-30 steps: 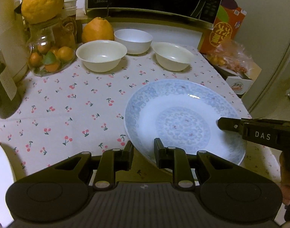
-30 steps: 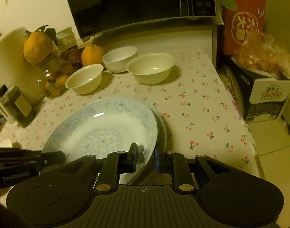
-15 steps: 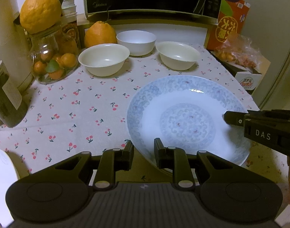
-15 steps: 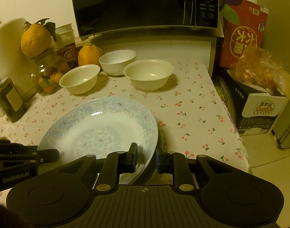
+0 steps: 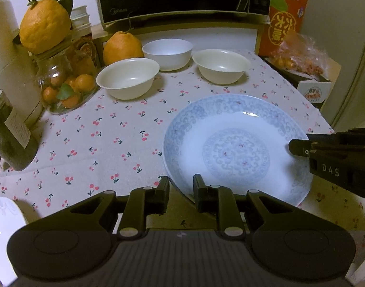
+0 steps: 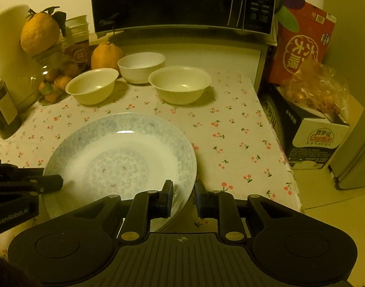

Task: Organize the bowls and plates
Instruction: 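Lower the blue-patterned plate onto the stack and open both grippers, then close the left gripper on the white plate rim while the right gripper grips beside it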

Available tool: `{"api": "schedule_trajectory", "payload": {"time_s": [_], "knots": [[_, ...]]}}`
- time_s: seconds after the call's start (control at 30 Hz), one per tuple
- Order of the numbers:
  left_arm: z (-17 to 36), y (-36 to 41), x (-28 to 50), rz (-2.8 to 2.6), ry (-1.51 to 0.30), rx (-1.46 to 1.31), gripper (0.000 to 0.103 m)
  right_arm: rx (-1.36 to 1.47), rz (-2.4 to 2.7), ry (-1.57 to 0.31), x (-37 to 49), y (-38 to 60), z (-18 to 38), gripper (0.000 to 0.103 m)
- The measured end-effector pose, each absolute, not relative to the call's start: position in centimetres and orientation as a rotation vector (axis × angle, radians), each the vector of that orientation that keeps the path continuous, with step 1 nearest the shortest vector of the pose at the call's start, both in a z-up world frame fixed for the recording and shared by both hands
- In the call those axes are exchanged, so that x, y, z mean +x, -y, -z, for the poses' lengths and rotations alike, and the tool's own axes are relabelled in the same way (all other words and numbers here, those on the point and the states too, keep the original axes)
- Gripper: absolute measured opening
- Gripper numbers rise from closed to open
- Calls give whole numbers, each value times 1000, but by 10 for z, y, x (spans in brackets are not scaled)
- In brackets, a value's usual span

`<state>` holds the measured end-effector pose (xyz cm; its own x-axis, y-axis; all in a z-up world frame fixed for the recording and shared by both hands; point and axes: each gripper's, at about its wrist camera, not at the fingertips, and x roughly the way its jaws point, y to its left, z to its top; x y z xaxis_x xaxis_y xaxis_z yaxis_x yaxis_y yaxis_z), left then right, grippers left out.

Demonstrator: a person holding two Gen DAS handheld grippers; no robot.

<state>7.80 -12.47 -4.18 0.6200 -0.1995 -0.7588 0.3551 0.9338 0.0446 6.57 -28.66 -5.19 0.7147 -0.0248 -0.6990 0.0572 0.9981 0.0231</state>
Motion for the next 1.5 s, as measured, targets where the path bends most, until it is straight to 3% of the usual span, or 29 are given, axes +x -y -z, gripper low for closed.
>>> {"api": "schedule_trajectory", "payload": {"time_s": [0.1,0.23,0.47,0.63,1.07,1.5], "knots": [[43,126,77,323,-848,204,31,67,34,-790,68,290,51,26],[43,123,79,325,-862,192,49,104,15,-802,69,293,50,55],[39,115,82,345,-897,124,73,150,10,-811,70,296,43,71],[34,109,80,349,-892,121,83,144,-9,-794,68,290,35,85],[19,81,73,365,-882,126,99,103,-36,-794,69,269,30,94],[12,23,64,344,-899,120,103,124,-140,-789,68,234,15,99]]}}
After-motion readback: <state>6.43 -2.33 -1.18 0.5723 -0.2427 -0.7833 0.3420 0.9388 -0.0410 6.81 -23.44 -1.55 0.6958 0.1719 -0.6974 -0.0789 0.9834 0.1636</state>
